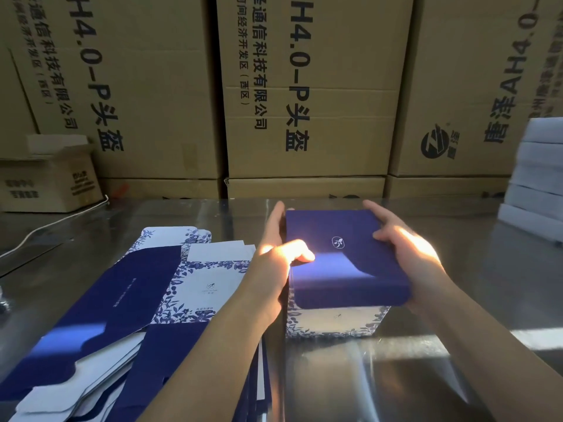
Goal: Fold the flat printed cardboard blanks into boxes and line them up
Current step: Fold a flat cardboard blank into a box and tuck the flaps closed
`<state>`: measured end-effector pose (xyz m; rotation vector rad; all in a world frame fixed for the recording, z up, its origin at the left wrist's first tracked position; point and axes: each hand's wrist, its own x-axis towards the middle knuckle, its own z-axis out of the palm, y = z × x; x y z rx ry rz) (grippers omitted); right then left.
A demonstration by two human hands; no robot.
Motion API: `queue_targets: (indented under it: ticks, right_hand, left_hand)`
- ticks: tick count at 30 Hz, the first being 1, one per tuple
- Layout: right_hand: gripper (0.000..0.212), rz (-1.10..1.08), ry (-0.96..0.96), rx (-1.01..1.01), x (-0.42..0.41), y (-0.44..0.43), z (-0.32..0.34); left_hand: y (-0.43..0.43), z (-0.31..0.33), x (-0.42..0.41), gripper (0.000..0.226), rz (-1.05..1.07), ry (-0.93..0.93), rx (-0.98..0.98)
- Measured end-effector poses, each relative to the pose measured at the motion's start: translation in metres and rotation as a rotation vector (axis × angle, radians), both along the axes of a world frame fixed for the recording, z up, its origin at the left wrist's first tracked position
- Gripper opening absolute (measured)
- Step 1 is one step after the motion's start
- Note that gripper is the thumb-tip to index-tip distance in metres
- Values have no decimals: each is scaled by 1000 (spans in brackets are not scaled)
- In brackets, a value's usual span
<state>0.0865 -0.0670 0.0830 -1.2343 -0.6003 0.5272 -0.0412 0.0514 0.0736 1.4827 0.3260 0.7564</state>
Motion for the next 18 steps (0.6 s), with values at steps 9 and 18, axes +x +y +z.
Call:
queue_targets:
  ticks: [9,18]
  right_hand:
    - [26,54,-224,41,-11,-7,7]
    - [22,170,-232,22,-12,-17,15]
  left_hand:
    - [-12,14,-6,32,157,-83,-2]
    - [-15,19,-12,8,58,-38,231]
